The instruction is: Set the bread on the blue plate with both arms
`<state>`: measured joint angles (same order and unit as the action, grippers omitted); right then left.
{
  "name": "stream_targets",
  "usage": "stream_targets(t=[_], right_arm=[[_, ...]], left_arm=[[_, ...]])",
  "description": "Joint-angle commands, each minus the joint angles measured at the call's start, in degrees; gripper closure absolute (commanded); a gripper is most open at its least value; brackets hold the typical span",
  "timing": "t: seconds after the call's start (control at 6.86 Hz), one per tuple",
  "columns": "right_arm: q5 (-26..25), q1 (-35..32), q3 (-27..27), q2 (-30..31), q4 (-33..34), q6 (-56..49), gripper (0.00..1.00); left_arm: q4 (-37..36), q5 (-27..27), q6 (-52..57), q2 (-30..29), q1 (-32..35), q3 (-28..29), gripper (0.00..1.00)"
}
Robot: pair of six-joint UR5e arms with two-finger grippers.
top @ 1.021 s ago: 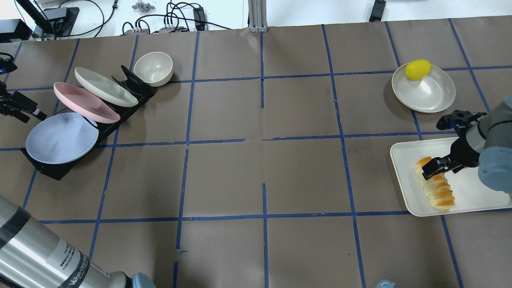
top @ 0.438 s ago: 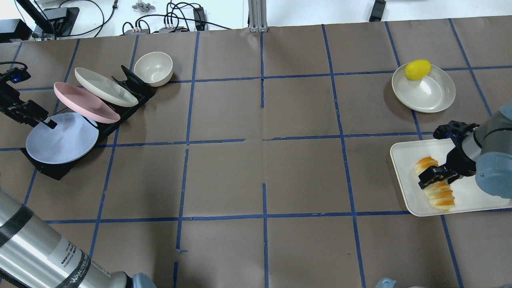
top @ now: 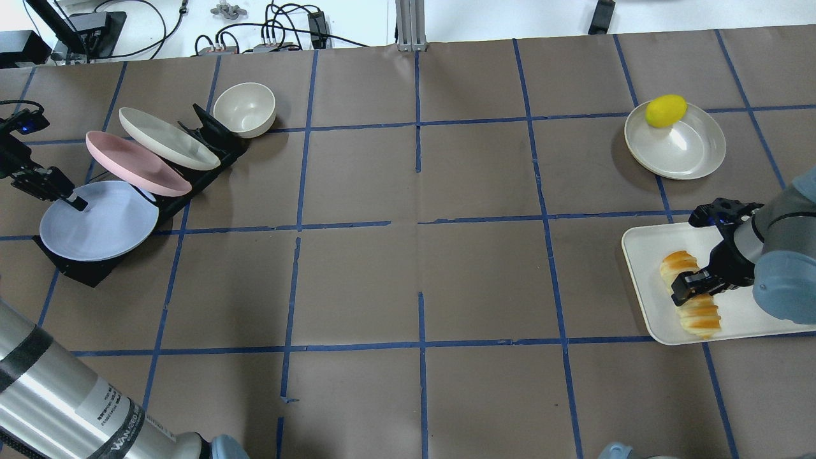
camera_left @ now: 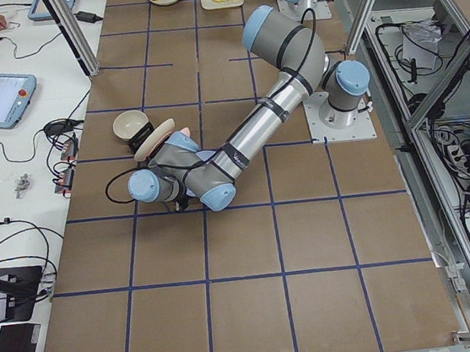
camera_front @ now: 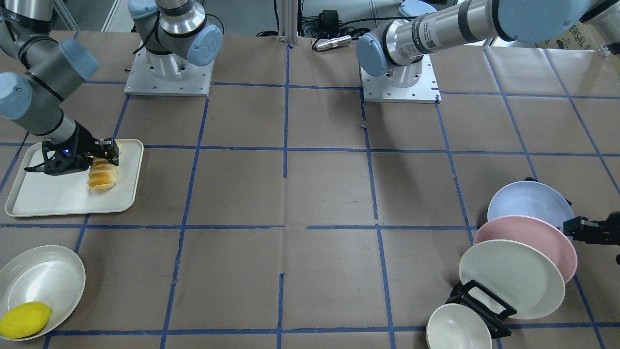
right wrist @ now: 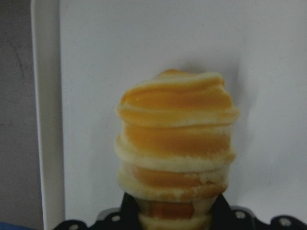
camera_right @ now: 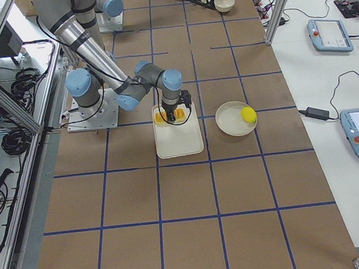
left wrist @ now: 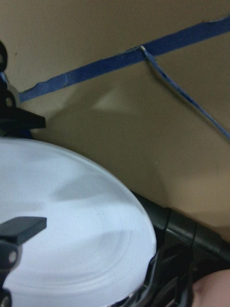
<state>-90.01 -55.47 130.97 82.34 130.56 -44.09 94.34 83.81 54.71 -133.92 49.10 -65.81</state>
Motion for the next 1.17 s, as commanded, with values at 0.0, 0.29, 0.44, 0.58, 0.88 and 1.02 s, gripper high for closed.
stream_targets(t=[0.0,0.29,0.44,0.58,0.88,1.02], right_arm=[[-0.17,0.01,-0.19,1.15,-0.48,0.06,0.96],[0.01,-0.25,-0.45,9.19,-4.66,-0.03,0.96],[-0.16,-0.43,-1.67,14.37,-9.84,-0.12,0.96],[0.01,-0.52,-4.12,18.69,-17.37,-0.29,0.96],[0.71,-0.78,-14.02,24.16,-32.84,-0.30,0.96],[0.71,-1.31,-21.04,24.27,-39.61,-0.21,0.96]], left_arm=[[0.14,0.04,0.05,0.14,0.03,0.85,0.88],[3.30,0.13,-0.04,2.85,0.20,0.34,0.89],[3.39,0.65,0.05,3.65,0.20,-0.19,0.90],[3.66,1.87,0.14,4.18,0.20,-0.20,0.91],[8.90,2.06,0.84,7.86,-0.23,-0.37,0.91],[11.54,2.15,0.75,10.06,0.02,-0.72,0.91]])
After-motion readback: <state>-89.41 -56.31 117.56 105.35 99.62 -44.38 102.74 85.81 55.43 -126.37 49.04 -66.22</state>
